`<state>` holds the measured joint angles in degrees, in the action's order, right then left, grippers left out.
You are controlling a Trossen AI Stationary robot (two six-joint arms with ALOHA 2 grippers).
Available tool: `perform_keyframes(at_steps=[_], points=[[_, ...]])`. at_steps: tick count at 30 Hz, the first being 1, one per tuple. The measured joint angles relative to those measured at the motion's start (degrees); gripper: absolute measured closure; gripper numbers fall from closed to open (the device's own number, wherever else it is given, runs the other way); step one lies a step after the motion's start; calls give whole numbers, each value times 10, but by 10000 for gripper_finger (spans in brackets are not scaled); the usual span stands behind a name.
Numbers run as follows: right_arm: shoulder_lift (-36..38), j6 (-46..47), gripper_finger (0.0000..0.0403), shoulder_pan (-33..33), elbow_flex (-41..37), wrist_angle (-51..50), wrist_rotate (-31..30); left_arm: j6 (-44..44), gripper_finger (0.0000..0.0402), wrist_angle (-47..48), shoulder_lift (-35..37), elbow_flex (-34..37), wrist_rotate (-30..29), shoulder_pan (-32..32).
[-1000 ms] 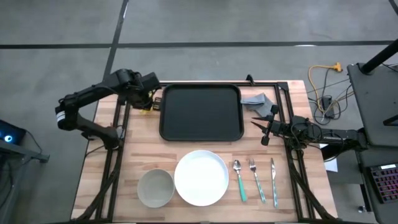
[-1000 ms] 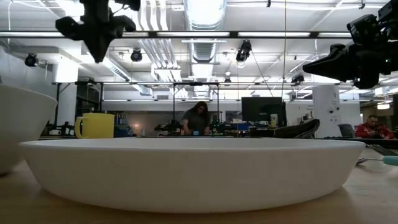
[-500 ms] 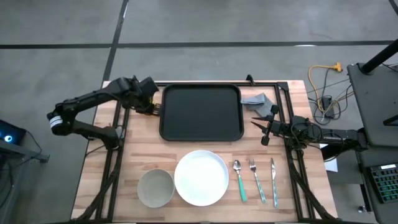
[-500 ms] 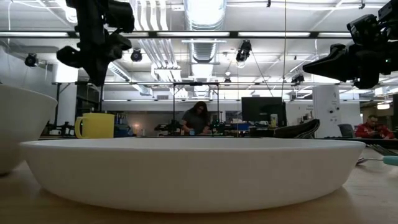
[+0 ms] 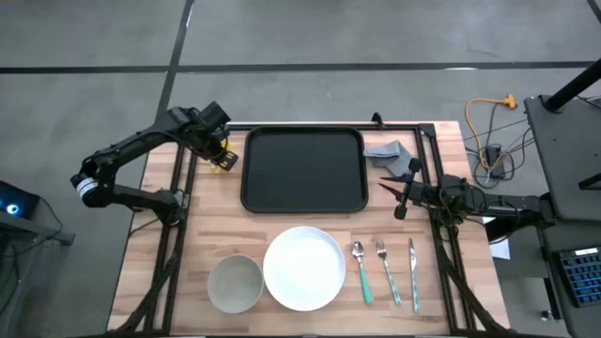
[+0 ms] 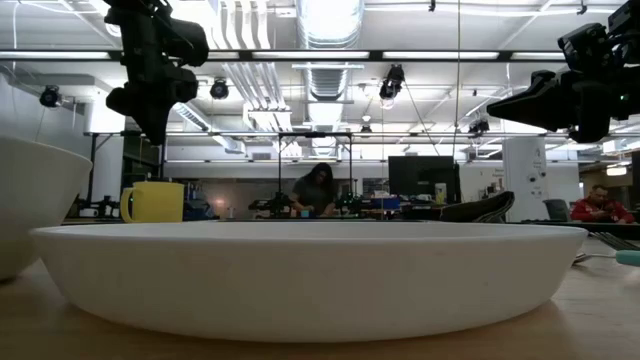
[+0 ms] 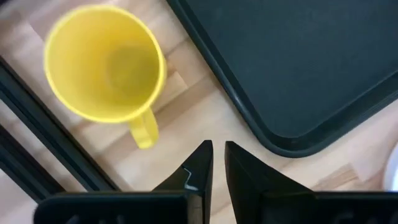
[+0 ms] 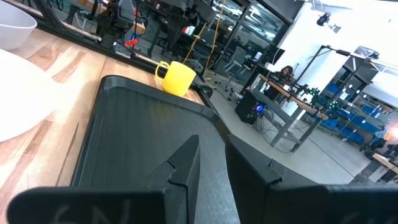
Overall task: Set up tray
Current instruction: Put the yellow mug on the black serving tray
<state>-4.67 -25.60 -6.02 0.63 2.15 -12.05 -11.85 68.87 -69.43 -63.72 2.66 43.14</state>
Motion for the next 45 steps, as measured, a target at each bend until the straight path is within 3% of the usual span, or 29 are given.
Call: perform_keyframes(at_steps=[8, 21, 29, 35, 45], points=[[0, 0, 335, 0, 0, 0, 0, 83, 375, -16, -20, 0, -14, 16], [0, 0, 335, 0, 0, 0, 0, 57, 370, -68, -76, 0, -29, 20], [0, 0, 335, 0, 0, 0, 0, 61, 300, -73, -75, 1, -73, 44], [0, 1, 335, 0, 0, 0, 0, 67, 239, -73, -75, 1, -75, 53], [0, 0, 335, 0, 0, 0, 0, 67, 222, -70, -75, 9, -73, 53]])
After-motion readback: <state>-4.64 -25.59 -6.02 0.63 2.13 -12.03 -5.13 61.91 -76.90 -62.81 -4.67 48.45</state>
